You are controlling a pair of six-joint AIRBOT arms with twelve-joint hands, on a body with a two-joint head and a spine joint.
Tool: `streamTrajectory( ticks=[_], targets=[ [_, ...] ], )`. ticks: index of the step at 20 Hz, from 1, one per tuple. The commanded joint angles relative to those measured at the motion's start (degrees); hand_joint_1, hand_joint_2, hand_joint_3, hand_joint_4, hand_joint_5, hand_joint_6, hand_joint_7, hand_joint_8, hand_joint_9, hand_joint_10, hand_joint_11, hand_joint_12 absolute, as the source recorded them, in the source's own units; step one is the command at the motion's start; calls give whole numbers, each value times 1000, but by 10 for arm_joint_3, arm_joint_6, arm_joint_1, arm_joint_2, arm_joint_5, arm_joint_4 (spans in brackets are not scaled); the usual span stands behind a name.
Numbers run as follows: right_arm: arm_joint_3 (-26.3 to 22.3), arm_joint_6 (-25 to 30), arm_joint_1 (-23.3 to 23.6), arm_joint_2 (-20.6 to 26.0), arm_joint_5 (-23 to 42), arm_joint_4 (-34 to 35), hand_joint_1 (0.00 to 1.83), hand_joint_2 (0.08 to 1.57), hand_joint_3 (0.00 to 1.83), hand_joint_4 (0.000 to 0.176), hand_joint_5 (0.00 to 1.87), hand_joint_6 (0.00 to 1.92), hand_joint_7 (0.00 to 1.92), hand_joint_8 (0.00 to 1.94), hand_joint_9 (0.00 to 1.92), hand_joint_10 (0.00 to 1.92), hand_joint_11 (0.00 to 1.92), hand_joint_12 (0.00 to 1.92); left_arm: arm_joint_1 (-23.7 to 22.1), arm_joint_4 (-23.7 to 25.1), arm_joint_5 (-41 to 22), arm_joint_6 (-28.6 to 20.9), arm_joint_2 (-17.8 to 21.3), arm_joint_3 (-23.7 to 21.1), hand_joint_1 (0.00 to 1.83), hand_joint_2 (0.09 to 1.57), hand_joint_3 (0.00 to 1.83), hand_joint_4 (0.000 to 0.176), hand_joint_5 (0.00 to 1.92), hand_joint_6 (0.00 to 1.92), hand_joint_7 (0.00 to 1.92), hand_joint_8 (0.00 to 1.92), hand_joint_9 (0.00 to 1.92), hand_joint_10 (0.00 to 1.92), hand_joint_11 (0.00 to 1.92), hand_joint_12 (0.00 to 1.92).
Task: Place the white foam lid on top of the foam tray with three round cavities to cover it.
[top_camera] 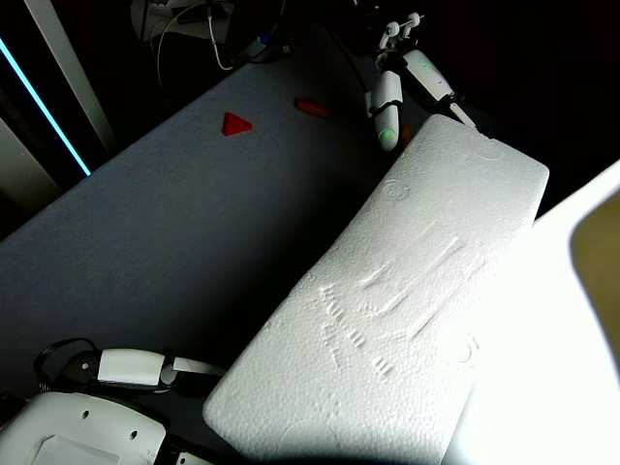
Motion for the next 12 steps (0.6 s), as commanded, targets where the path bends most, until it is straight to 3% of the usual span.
streamTrajectory(
  ticks=[1,5,6,12],
  targets=[
    [1,-1,-2,8,43,-8,557,1202,0,0,0,0,0,0,0,0,0,0,-1,8,-59,-1,2,-1,360,1097,1,38,41,1,0,0,0,0,0,799],
    [-1,-4,-7,15,44,1,560,1212,0,0,9,4,4,1,9,4,14,20,4,3,-63,-1,6,-2,375,1105,0,51,37,0,0,0,0,0,0,802],
    [-2,-5,-10,17,44,4,555,1210,0,0,1,0,0,0,1,0,2,3,6,2,-64,-1,7,-3,387,1112,3,38,36,0,0,0,0,0,0,801],
    [-6,-5,-34,27,51,25,548,1212,0,0,1,0,0,0,0,0,0,0,19,-7,-69,2,16,-9,395,1119,0,27,34,1,0,0,0,0,0,850]
  ],
)
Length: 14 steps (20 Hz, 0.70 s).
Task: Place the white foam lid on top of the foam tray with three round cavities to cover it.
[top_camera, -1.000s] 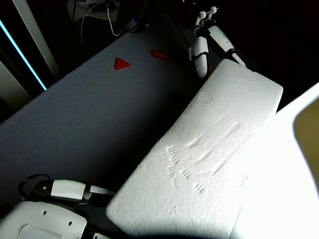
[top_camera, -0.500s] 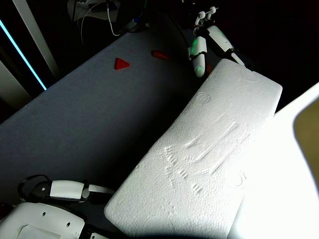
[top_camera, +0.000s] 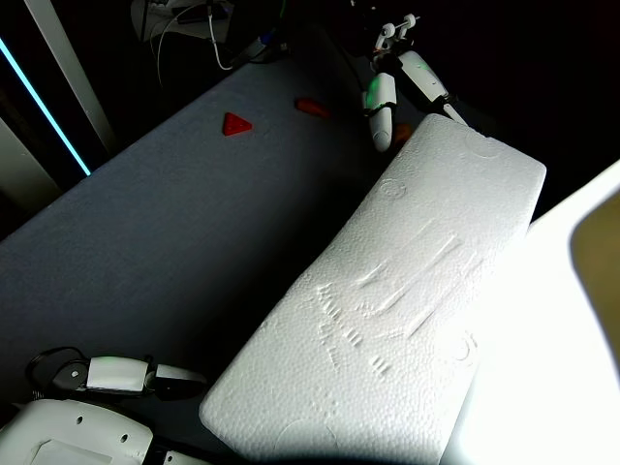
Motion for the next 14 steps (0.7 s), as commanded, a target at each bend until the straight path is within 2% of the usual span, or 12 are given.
streamTrajectory(
  ticks=[1,3,5,6,7,8,9,10,11,12,14],
  targets=[
    [1,2,-3,14,75,8,548,1212,0,0,1,0,0,0,0,0,0,0,3,-8,-67,1,8,0,395,1119,0,27,34,1,0,0,0,0,0,850],
    [-3,2,-10,19,81,12,557,1214,0,0,0,0,0,0,0,0,0,0,9,-15,-72,4,15,-4,417,1118,0,31,35,2,0,0,0,0,0,856],
    [-6,2,-14,24,85,14,498,1263,16,0,0,0,0,0,0,0,0,0,13,-20,-78,8,22,-8,434,1107,0,14,42,1,0,0,9,3,0,995],
    [-9,2,-17,27,88,15,475,1259,10,0,0,0,0,0,0,0,0,0,16,-24,-83,10,25,-11,432,1107,0,12,42,0,0,0,10,3,0,1000],
    [-12,2,-18,29,92,15,490,1265,10,0,0,0,0,0,0,0,0,0,19,-27,-90,10,29,-15,430,1108,0,21,31,1,0,0,1,0,0,968],
    [-17,2,-20,32,98,12,480,1262,7,0,0,0,0,0,0,0,0,0,22,-28,-97,10,33,-20,444,1106,0,23,35,1,0,0,0,0,0,893],
    [-22,2,-20,36,103,8,473,1257,4,0,0,0,0,0,0,0,0,0,24,-28,-104,10,36,-24,442,1111,1,16,33,0,0,0,0,0,0,842],
    [-25,2,-20,38,107,6,493,1261,4,0,0,0,0,0,0,0,0,0,26,-28,-110,10,39,-28,453,1110,0,30,31,0,0,0,0,0,0,833],
    [-29,2,-21,41,112,3,491,1265,5,0,0,0,0,0,0,0,0,0,28,-28,-117,10,42,-31,457,1121,1,20,33,0,0,0,0,0,0,871],
    [-33,2,-22,44,117,1,492,1265,5,0,0,0,0,0,0,0,0,0,30,-28,-122,10,44,-34,451,1122,0,19,28,2,0,0,0,0,0,834],
    [-41,2,-25,51,130,-2,499,1245,0,0,0,0,0,0,0,0,0,0,36,-32,-135,10,49,-41,430,1104,0,33,30,1,0,0,0,0,0,736]
  ],
)
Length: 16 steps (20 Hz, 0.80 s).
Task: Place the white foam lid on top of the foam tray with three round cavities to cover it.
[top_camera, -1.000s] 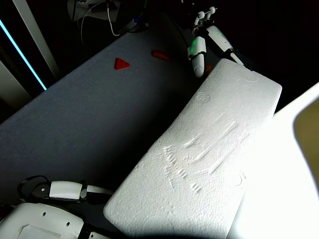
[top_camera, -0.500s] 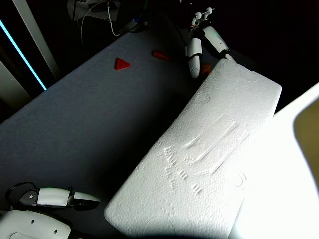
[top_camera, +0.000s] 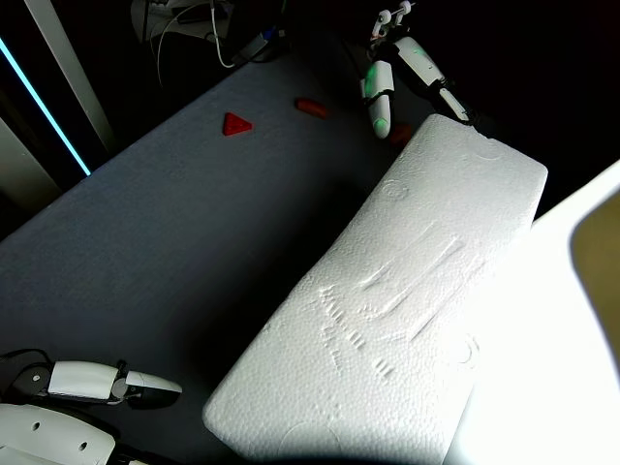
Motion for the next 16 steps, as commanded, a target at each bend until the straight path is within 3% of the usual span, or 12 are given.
streamTrajectory(
  ticks=[1,4,5,6,10,12,13,14,16],
  targets=[
    [1,2,1,13,79,1,508,1243,0,0,0,0,0,0,0,0,0,0,0,-7,-84,-1,10,-1,430,1109,0,29,30,0,0,0,0,0,0,697],
    [-6,2,1,17,89,-6,513,1248,0,0,0,0,0,0,0,0,35,21,3,-5,-94,-1,15,-8,432,1096,0,16,38,2,0,0,0,0,0,841],
    [-10,3,0,19,95,-9,526,1256,3,0,0,0,0,0,0,0,22,17,3,-3,-95,-1,15,-9,434,1094,0,27,35,0,0,0,0,0,0,860],
    [-13,3,-1,20,99,-11,546,1257,2,0,0,0,0,0,0,0,18,19,2,-1,-95,-1,15,-9,451,1092,0,22,38,1,0,0,0,0,0,895],
    [-17,8,-1,21,108,-20,523,1253,0,0,0,0,0,0,0,0,35,38,1,2,-96,-4,14,-10,461,1088,0,24,48,6,0,0,0,0,0,855],
    [-19,11,-1,21,113,-25,543,1249,0,0,0,0,0,0,0,0,27,46,1,5,-97,-4,13,-10,450,1089,0,37,46,4,0,0,0,0,0,851],
    [-20,11,-1,21,116,-27,552,1246,0,0,0,0,0,0,0,0,15,46,0,6,-97,-5,13,-10,454,1092,0,37,44,2,0,0,0,0,0,820],
    [-20,11,-1,21,117,-28,559,1242,0,0,0,0,0,0,0,0,2,45,0,6,-97,-5,13,-10,459,1098,2,26,46,2,0,0,0,0,0,814],
    [-21,12,-1,21,118,-30,558,1255,1,0,0,0,0,0,0,0,0,15,-2,10,-95,-5,12,-10,457,1093,0,30,43,1,0,0,0,0,0,816]
  ],
)
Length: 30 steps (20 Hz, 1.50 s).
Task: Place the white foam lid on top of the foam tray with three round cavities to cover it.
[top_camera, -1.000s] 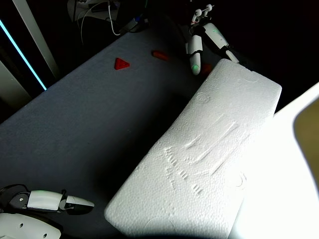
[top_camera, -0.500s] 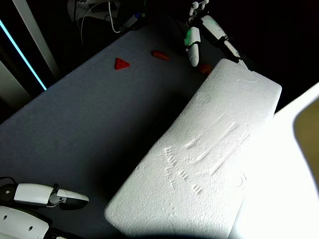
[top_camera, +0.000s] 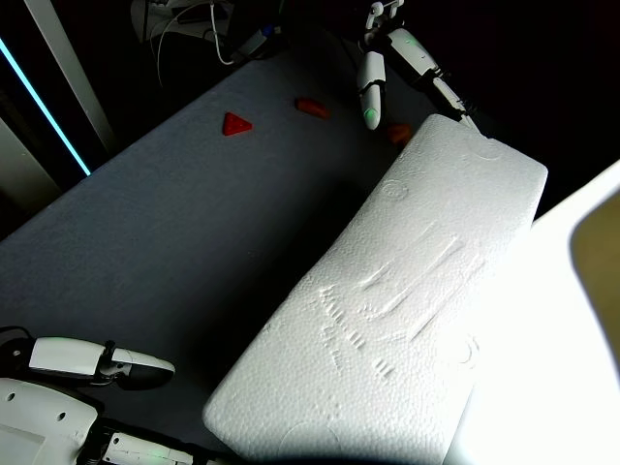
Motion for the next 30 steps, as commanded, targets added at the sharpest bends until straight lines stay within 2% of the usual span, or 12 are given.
streamTrajectory(
  ticks=[1,9,11,12,13,14,16,17,20,25,26,30],
  targets=[
    [1,4,0,10,75,1,555,1258,1,0,0,0,0,0,0,0,0,2,-8,-3,-70,-3,2,2,465,1084,0,33,49,3,0,0,0,0,0,823],
    [-5,8,-12,11,81,1,509,1247,0,0,0,0,0,0,0,0,21,22,7,-6,-75,-7,4,-2,476,1098,3,12,62,2,0,0,0,0,0,737],
    [-17,8,-23,19,95,2,491,1245,0,0,0,0,0,0,0,0,23,31,16,-7,-85,-7,13,-11,456,1099,1,13,56,1,0,0,0,0,0,543],
    [-23,8,-30,24,101,2,450,1261,0,0,0,0,0,0,2,1,1,201,20,-5,-91,-6,18,-16,465,1099,1,0,72,1,0,0,0,0,0,351],
    [-30,8,-38,30,109,2,450,1261,0,0,0,0,0,0,2,1,1,201,24,-4,-97,-6,23,-22,465,1099,1,0,72,1,0,0,0,0,0,351],
    [-40,8,-51,38,121,2,418,1248,0,0,0,0,0,0,9,3,0,319,29,0,-105,-6,30,-30,454,1103,1,0,74,1,0,0,0,0,0,187],
    [-57,8,-75,50,141,1,392,1255,0,0,0,0,0,0,30,11,0,806,39,3,-121,-6,39,-43,445,1113,2,0,70,6,0,0,0,0,0,1],
    [-63,8,-84,55,147,1,392,1255,0,0,0,0,0,0,30,11,0,806,43,4,-127,-6,43,-47,445,1113,2,0,70,6,0,0,0,0,0,1],
    [-91,13,-126,75,181,0,394,1247,0,0,0,0,0,0,0,0,0,314,62,9,-152,-6,60,-71,430,1122,4,0,67,3,0,0,0,0,0,0],
    [-126,33,-172,93,222,-33,455,1266,0,0,0,0,0,0,0,0,0,184,88,35,-187,-8,82,-110,443,1126,3,0,18,0,0,0,0,0,0,0],
    [-136,34,-175,99,226,-50,397,1268,0,0,0,0,0,0,26,12,0,639,93,45,-195,-11,87,-120,402,1144,10,0,9,2,0,0,0,0,0,0],
    [-151,53,-176,102,228,-116,402,1265,0,0,0,0,15,2,52,27,0,961,98,73,-226,-22,90,-143,399,1146,8,11,2,0,0,0,0,0,0,0]
  ],
)
